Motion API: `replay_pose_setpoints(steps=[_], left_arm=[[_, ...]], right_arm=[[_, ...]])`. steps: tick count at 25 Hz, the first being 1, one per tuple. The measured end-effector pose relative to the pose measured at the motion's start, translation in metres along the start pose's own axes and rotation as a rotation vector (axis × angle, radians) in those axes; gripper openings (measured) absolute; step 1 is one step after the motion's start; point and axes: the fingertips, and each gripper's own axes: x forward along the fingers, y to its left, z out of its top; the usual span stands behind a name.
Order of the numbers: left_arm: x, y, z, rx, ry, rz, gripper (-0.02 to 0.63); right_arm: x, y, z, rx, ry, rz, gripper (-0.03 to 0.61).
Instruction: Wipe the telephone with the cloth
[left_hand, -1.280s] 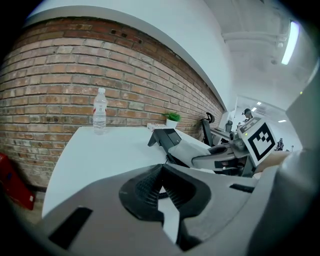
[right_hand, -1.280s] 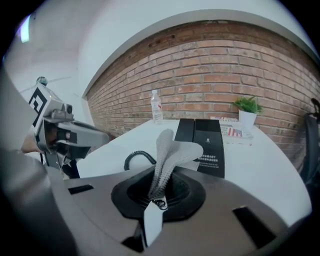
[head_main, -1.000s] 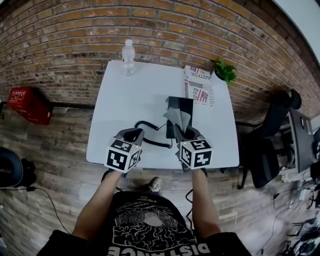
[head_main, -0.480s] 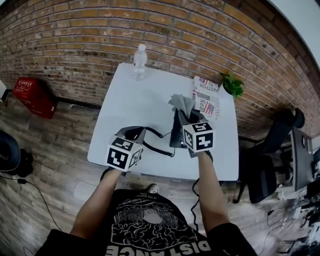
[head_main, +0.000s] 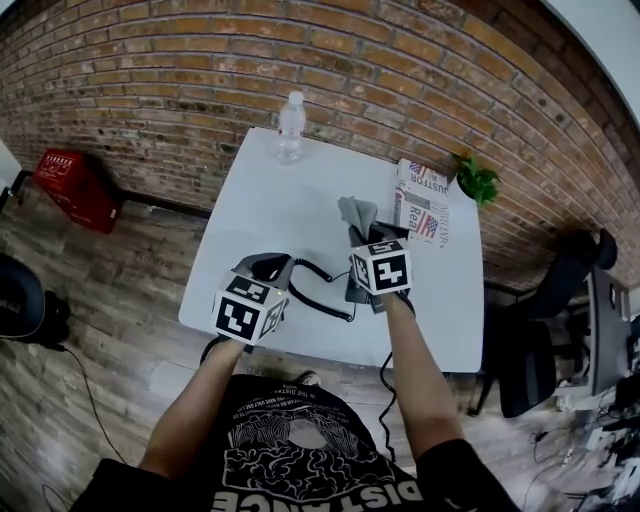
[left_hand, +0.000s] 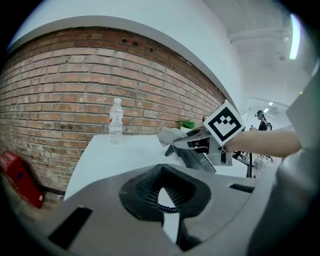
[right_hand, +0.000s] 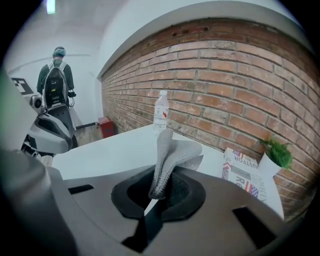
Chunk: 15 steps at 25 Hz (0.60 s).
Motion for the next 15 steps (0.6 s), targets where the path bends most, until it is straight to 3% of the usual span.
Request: replay_pose_setpoints(steps=[15], left_arm=[[0.004,-0.007,-0.003,0.016,0.015,-0.036,0.006]], right_arm=[[-0.001,0.018,-0.022,0.061,0.021,0.021,0.012]])
